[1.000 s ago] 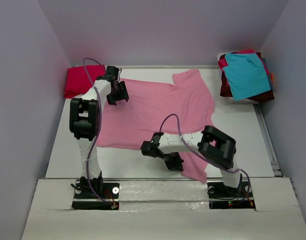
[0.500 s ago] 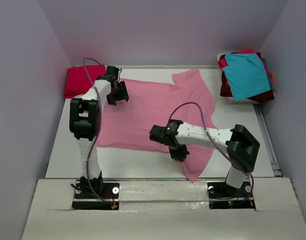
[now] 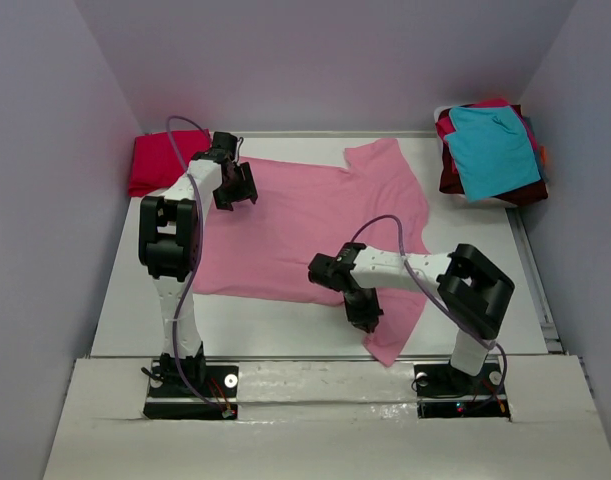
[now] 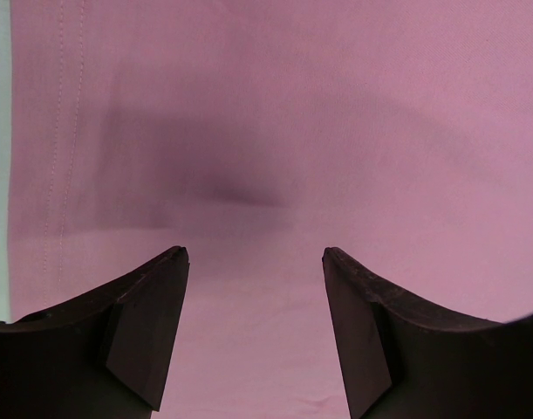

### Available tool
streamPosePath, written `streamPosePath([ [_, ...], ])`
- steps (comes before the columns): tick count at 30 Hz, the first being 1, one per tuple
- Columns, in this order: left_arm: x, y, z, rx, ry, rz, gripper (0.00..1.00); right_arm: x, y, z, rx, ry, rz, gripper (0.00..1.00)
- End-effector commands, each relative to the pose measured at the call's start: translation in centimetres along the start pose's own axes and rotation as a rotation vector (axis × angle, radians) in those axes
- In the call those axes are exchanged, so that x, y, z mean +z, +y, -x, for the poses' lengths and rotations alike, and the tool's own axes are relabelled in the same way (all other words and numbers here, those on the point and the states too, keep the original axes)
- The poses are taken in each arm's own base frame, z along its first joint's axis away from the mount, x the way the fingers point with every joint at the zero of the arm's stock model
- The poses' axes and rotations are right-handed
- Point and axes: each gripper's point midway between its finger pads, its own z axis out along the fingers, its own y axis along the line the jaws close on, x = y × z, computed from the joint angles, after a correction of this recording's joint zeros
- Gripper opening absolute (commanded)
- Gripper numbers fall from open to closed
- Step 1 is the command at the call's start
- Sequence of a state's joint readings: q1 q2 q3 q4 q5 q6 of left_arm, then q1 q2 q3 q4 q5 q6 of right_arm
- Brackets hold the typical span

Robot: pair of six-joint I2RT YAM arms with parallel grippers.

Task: Fold and stack the t-shirts
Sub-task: Flatten the tshirt out

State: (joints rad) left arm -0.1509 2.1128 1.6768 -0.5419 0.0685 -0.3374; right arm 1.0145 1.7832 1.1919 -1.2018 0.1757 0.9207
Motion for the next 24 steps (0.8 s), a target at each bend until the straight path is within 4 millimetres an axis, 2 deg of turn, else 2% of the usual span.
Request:
streamPosePath([
  [1,-0.6,-0.2,0.0,0.018,-0.005,-0.015,0.74,1.6,-0.2,0.6,0.059,0.028,0.008,0.18],
  [4,-0.6,-0.2,0.0,0.018,-0.003,-0.015,0.74,1.9,-0.4,0.7,0.083,0.042,0.023,0.18],
  [10,-0.5,-0.3,-0.1,0.020,-0.001,-0.023,0.74,0.7,-0.7,2.1,0.123,-0.006,0.039,0.11],
  [16,-0.4,-0.3,-0.3,0.021,0.006,-0.024,0.74,1.5,-1.5,2.2,0.141,0.011,0.042,0.11],
  [18,-0.4,-0.3,-0.3,0.022,0.007,-0.023,0.74,1.1,-1.7,2.2,0.145,0.006,0.044,0.15],
  [23,-0.1,-0.3,-0.4,0.022,0.014,-0.024,0.74,0.6,-3.8,2.3,0.180,-0.027,-0.027,0.32],
  [24,-0.1,-0.3,-0.4,0.022,0.014,-0.024,0.74,0.5,-3.9,2.2,0.194,-0.019,-0.017,0.32],
])
